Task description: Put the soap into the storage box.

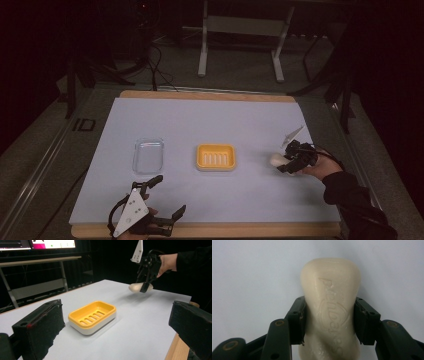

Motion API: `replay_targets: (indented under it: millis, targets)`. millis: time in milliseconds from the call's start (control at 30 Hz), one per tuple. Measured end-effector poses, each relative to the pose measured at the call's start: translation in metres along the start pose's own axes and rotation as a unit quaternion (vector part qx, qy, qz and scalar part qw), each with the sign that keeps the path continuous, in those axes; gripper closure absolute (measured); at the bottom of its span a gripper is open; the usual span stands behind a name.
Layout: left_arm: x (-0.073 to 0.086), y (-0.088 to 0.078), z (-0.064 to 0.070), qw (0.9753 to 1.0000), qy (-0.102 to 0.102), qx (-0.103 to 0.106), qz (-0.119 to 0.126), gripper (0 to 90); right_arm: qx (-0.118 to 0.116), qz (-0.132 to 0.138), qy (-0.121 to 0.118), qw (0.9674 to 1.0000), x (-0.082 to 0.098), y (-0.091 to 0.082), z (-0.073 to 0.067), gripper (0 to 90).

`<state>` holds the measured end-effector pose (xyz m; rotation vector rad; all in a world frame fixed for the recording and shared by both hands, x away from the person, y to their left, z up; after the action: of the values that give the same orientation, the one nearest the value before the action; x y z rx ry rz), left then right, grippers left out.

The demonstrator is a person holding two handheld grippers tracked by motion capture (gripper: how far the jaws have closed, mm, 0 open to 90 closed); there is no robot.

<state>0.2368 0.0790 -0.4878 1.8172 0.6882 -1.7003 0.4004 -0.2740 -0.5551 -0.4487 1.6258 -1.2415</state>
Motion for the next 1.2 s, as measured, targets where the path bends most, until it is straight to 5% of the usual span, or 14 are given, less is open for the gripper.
replay_targets:
  millis: [433,867,1200]
  targets:
    - [0.000,0.000,0.000,1.0000,0.000,-0.001,0.001,0.0,-0.016,0.005,-0.036,0.9992,-0.022,-0.008,0.001,49.6]
    - [0.000,0.000,0.000,1.0000,0.000,0.000,0.000,0.0,-0.061,0.007,-0.111,0.9920,-0.042,-0.012,-0.016,49.6]
    - [0.000,-0.001,0.000,1.0000,0.000,-0.001,-0.001,0.0,-0.080,-0.006,-0.125,0.9889,-0.052,-0.012,-0.023,49.6]
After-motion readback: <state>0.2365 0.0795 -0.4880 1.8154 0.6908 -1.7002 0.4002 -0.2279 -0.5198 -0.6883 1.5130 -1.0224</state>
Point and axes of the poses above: each handheld gripper's, and its own axes: y roughly forward along the jaws, x roughly out of its underside, z roughly to its right, the point moved 10 cm from there along y, roughly forward along the jaws, and after that the axes turned 10 degrees about z, right-handed, at the moved point
